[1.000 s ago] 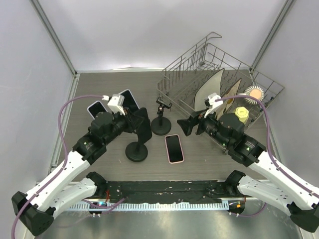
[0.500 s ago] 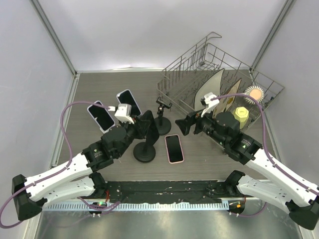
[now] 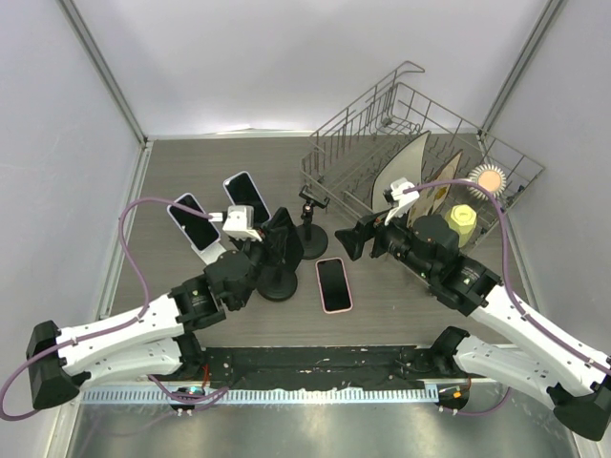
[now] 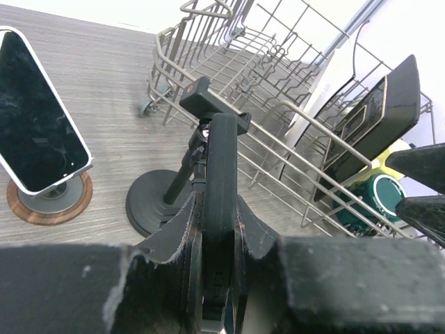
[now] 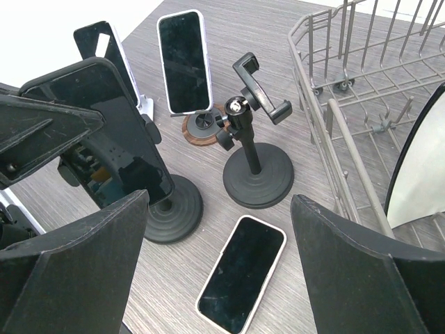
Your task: Remove the phone from the phone stand
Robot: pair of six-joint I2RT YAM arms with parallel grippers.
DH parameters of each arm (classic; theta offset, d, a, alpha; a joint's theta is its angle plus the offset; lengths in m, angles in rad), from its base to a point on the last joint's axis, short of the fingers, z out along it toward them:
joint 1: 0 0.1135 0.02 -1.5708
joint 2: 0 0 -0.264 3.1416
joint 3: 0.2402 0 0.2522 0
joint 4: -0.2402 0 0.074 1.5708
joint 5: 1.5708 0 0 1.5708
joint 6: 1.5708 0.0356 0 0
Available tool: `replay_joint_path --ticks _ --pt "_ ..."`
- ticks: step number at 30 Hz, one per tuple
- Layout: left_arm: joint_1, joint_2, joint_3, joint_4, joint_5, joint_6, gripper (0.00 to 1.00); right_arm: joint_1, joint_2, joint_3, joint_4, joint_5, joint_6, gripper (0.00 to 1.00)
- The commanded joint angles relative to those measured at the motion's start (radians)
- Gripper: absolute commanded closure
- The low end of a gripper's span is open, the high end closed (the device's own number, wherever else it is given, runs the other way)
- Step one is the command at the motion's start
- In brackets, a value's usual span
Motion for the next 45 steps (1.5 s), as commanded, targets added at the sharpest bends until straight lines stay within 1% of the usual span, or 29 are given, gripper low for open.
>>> replay_joint_path --ticks 1,2,5,6,8,9,12,14,16,17,19,20,22,23,25,26,28,30,32,34,35,36,37,38,39,41,42,44,45 --pt "-0.004 -0.034 -0.010 0.188 -0.066 -0.037 1.00 0.002 -0.015 -0.010 0.053 -0.012 0.003 0.12" --pt "-0.004 -0.039 -0.014 0.173 -0.066 -0.048 0.99 0.002 -0.012 -0.010 0.054 -0.014 0.005 0.12" --pt "-0.004 -0.062 -0.030 0.141 -0.060 -0.079 0.89 0.002 -0.007 -0.008 0.056 -0.022 0.006 0.12" --pt "-0.004 -0.066 -0.031 0.127 -0.060 -0.091 0.81 0.002 -0.004 -0.008 0.059 -0.029 0.006 0.12" --pt "-0.004 -0.086 -0.030 0.084 -0.060 -0.100 0.74 0.002 -0.002 -0.007 0.064 -0.032 0.008 0.12" --pt "-0.004 -0.093 -0.030 0.070 -0.058 -0.103 0.69 0.002 0.001 -0.007 0.064 -0.034 0.010 0.12" --pt "-0.004 -0.116 -0.024 0.003 -0.057 -0.116 0.60 0.002 0.001 -0.007 0.065 -0.037 0.013 0.12" --pt "-0.004 -0.125 -0.020 -0.040 -0.054 -0.131 0.57 0.002 0.004 -0.005 0.068 -0.042 0.014 0.12" --pt "-0.004 -0.140 -0.022 -0.062 -0.047 -0.145 0.50 0.002 0.007 -0.004 0.068 -0.051 0.019 0.12" --pt "-0.004 -0.146 -0.022 -0.088 -0.047 -0.150 0.44 0.002 0.010 -0.002 0.068 -0.057 0.019 0.12" --pt "-0.004 -0.162 -0.019 -0.111 -0.047 -0.156 0.39 0.002 0.013 0.001 0.068 -0.066 0.022 0.12" --pt "-0.004 -0.166 -0.016 -0.131 -0.047 -0.160 0.33 0.002 0.016 0.006 0.068 -0.066 0.022 0.12" --pt "-0.004 -0.185 -0.010 -0.164 -0.052 -0.162 0.27 0.002 0.022 0.009 0.068 -0.068 0.022 0.12" --pt "-0.004 -0.189 -0.005 -0.178 -0.057 -0.163 0.21 0.002 0.028 0.012 0.067 -0.068 0.022 0.12" --pt "-0.004 -0.204 0.007 -0.215 -0.067 -0.163 0.15 0.002 0.036 0.019 0.067 -0.068 0.022 0.12" --pt "-0.004 -0.209 0.012 -0.226 -0.072 -0.165 0.11 0.002 0.044 0.024 0.067 -0.104 0.020 0.12" --pt "-0.002 -0.220 0.033 -0.260 -0.078 -0.156 0.07 0.003 0.054 0.033 0.065 -0.111 0.020 0.12" --pt "0.008 -0.223 0.070 -0.293 -0.077 -0.130 0.04 0.005 0.070 0.038 0.065 -0.114 0.017 0.12" --pt "0.027 -0.214 0.102 -0.347 -0.043 -0.111 0.02 0.015 0.080 0.049 0.065 -0.114 0.014 0.12" --pt "0.074 -0.191 0.153 -0.404 0.000 -0.088 0.01 0.025 0.102 0.058 0.065 -0.108 0.011 0.12" --pt "0.094 -0.183 0.168 -0.421 0.053 -0.085 0.00 0.038 0.110 0.062 0.065 -0.106 0.011 0.12" --pt "0.154 -0.174 0.196 -0.450 0.093 -0.079 0.00 0.045 0.123 0.067 0.065 -0.098 0.011 0.12" --pt "0.191 -0.157 0.206 -0.462 0.133 -0.077 0.00 0.052 0.131 0.075 0.065 -0.092 0.007 0.12" --pt "0.231 -0.152 0.216 -0.473 0.228 -0.077 0.00 0.075 0.137 0.078 0.067 -0.085 0.005 0.12" --pt "0.316 -0.148 0.232 -0.484 0.277 -0.079 0.00 0.087 0.151 0.084 0.065 -0.045 0.002 0.12" --pt "0.402 -0.145 0.245 -0.485 0.372 -0.076 0.00 0.126 0.162 0.099 0.062 -0.011 -0.009 0.12" --pt "0.483 -0.142 0.259 -0.496 0.441 -0.071 0.00 0.143 0.171 0.107 0.062 0.001 -0.012 0.12" --pt "0.554 -0.143 0.285 -0.508 0.500 -0.056 0.00 0.170 0.197 0.130 0.055 0.050 -0.021 0.12" --pt "0.620 -0.143 0.294 -0.525 0.552 -0.050 0.00 0.202 0.206 0.141 0.054 0.069 -0.026 0.12"
